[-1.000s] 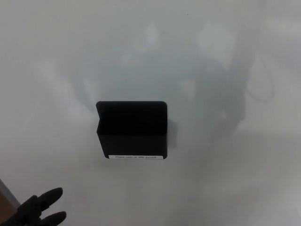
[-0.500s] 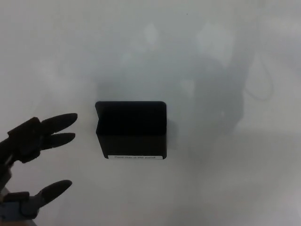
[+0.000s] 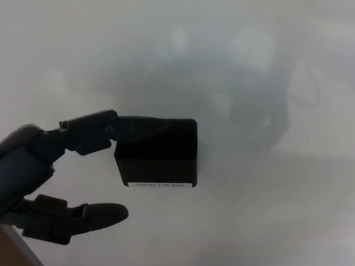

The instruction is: A magnetic marker holder is on the left hand side of the white board, the robot put the index and middle finger into the opening of the container and pull off the magnetic holder and hand it to a human on the left hand side.

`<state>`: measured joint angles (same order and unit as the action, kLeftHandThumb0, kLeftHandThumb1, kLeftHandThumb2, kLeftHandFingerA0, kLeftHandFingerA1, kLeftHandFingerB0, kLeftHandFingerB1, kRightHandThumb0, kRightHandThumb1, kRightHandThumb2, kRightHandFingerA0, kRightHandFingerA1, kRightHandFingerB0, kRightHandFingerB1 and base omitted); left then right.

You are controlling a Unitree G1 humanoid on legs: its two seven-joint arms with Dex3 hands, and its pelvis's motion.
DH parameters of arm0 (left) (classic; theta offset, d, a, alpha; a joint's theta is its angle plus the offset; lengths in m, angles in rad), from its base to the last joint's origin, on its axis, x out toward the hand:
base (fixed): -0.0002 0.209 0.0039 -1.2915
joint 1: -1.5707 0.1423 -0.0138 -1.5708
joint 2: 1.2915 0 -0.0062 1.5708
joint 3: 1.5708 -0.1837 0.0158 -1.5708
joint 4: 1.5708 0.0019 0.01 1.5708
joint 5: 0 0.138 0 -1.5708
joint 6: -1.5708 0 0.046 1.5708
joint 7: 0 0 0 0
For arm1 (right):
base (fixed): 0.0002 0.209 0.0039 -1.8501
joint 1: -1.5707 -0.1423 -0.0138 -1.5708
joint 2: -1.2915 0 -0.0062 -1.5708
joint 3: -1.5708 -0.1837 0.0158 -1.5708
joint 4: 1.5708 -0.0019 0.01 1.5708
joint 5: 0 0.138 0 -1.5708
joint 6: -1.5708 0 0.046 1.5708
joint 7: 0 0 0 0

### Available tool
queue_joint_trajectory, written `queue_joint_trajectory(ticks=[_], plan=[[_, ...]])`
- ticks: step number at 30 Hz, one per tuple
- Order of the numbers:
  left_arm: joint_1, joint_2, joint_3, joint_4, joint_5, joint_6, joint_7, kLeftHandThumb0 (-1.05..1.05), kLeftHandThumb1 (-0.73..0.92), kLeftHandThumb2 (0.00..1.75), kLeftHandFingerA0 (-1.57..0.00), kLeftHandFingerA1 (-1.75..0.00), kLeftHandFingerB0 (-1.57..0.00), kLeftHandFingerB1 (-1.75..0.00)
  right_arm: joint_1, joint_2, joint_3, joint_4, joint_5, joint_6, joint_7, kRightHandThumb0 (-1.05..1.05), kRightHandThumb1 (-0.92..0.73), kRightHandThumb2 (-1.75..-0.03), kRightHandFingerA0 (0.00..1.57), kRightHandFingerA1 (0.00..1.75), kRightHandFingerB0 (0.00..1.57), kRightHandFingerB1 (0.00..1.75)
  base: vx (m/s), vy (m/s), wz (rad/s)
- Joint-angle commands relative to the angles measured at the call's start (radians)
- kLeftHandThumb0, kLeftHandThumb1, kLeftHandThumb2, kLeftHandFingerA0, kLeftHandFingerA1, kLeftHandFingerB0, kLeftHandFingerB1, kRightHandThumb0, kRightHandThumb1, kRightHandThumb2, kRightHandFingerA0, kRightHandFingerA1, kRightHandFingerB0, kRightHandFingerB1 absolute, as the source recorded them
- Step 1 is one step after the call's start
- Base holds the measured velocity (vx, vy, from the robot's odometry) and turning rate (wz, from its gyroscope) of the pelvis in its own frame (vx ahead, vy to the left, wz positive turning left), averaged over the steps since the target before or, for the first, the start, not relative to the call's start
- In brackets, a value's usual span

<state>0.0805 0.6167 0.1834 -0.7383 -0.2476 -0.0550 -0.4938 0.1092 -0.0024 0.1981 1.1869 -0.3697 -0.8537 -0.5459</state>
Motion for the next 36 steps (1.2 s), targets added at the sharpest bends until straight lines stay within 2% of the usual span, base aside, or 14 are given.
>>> queue_joint_trajectory(ticks=[1,3,16,17,19,20,21,22,23,29,30,31,32,36], plan=[[-0.185,0.082,-0.117,0.034,0.054,0.190,-0.048,-0.30,0.57,0.57,-0.41,-0.38,-0.30,-0.31,-0.004,-0.006,-0.012,0.022,0.001,-0.035,-0.033,-0.56,-0.56,-0.91,0.77,0.72,0.39,0.57,0.00,0.000,0.00],[-0.222,0.102,-0.143,0.039,0.055,0.228,-0.062,-0.35,0.59,0.58,-0.34,-0.36,-0.27,-0.30,-0.006,-0.006,-0.015,0.024,0.004,-0.035,-0.025,-0.55,-0.70,-0.61,0.84,0.65,0.44,0.46,0.00,0.000,0.00],[-0.548,0.188,-0.388,0.156,0.185,0.415,-0.140,-0.42,0.58,0.67,-0.26,-0.40,-0.24,-0.35,-0.036,-0.003,-0.011,0.035,-0.007,-0.021,-0.029,-0.54,-0.68,-0.61,0.89,0.68,0.44,0.47,0.00,0.000,0.00],[-0.565,0.189,-0.405,0.165,0.191,0.432,-0.146,-0.38,0.62,0.59,-0.29,-0.37,-0.24,-0.30,-0.038,-0.003,-0.011,0.036,-0.007,-0.020,-0.027,-0.56,-0.56,-0.95,0.86,0.79,0.38,0.59,0.00,0.000,0.00],[-0.581,0.191,-0.421,0.171,0.196,0.450,-0.150,-0.38,0.62,0.59,-0.29,-0.37,-0.24,-0.30,-0.039,-0.003,-0.010,0.037,-0.007,-0.018,-0.027,-0.56,-0.56,-0.95,0.86,0.79,0.38,0.59,0.00,0.000,0.00],[-0.596,0.192,-0.438,0.175,0.197,0.475,-0.159,-0.22,0.50,0.99,-0.13,-0.52,-0.10,-0.50,-0.039,-0.003,-0.011,0.036,-0.006,-0.016,-0.023,-0.54,-0.69,-0.61,0.86,0.68,0.42,0.48,0.00,0.000,0.00],[-0.594,0.192,-0.448,0.173,0.200,0.486,-0.160,-0.22,0.50,0.99,-0.12,-0.52,-0.10,-0.50,-0.037,-0.003,-0.012,0.037,-0.003,-0.016,-0.019,-0.56,-0.69,-0.61,0.86,0.67,0.43,0.48,0.00,0.000,0.00],[-0.592,0.192,-0.458,0.169,0.205,0.497,-0.160,-0.22,0.50,0.99,-0.12,-0.52,-0.10,-0.50,-0.035,-0.003,-0.013,0.037,-0.001,-0.015,-0.015,-0.56,-0.69,-0.61,0.86,0.67,0.43,0.48,0.00,0.000,0.00],[-0.590,0.190,-0.465,0.168,0.210,0.500,-0.159,-0.41,0.60,0.67,-0.24,-0.39,-0.22,-0.34,-0.034,-0.004,-0.013,0.037,-0.001,-0.020,-0.014,-0.54,-0.68,-0.60,0.86,0.67,0.42,0.49,0.00,0.000,0.00],[-0.577,0.176,-0.500,0.154,0.244,0.522,-0.154,-0.42,0.58,0.67,-0.26,-0.40,-0.23,-0.35,-0.034,-0.007,-0.007,0.035,-0.010,-0.023,-0.023,-0.53,-0.68,-0.61,0.89,0.69,0.43,0.48,0.00,0.000,0.00],[-0.575,0.172,-0.506,0.153,0.251,0.526,-0.154,-0.43,0.58,0.69,-0.25,-0.40,-0.22,-0.35,-0.034,-0.007,-0.006,0.035,-0.012,-0.024,-0.024,-0.55,-0.55,-0.94,0.87,0.79,0.37,0.59,0.00,0.000,0.00],[-0.574,0.170,-0.510,0.152,0.254,0.527,-0.154,-0.43,0.58,0.69,-0.25,-0.40,-0.22,-0.35,-0.034,-0.007,-0.006,0.035,-0.012,-0.024,-0.023,-0.55,-0.55,-0.94,0.87,0.79,0.37,0.59,0.00,0.000,0.00],[-0.568,0.164,-0.516,0.151,0.256,0.530,-0.154,-0.43,0.59,0.69,-0.24,-0.40,-0.21,-0.35,-0.031,-0.006,-0.009,0.034,-0.005,-0.024,-0.015,-0.55,-0.68,-0.60,0.87,0.68,0.44,0.49,0.00,0.000,0.00],[-0.562,0.151,-0.529,0.154,0.263,0.539,-0.158,-0.44,0.60,0.69,-0.24,-0.40,-0.21,-0.35,-0.031,-0.008,-0.008,0.033,-0.008,-0.033,-0.017,-0.53,-0.68,-0.60,0.86,0.67,0.43,0.49,0.00,0.000,0.00]])
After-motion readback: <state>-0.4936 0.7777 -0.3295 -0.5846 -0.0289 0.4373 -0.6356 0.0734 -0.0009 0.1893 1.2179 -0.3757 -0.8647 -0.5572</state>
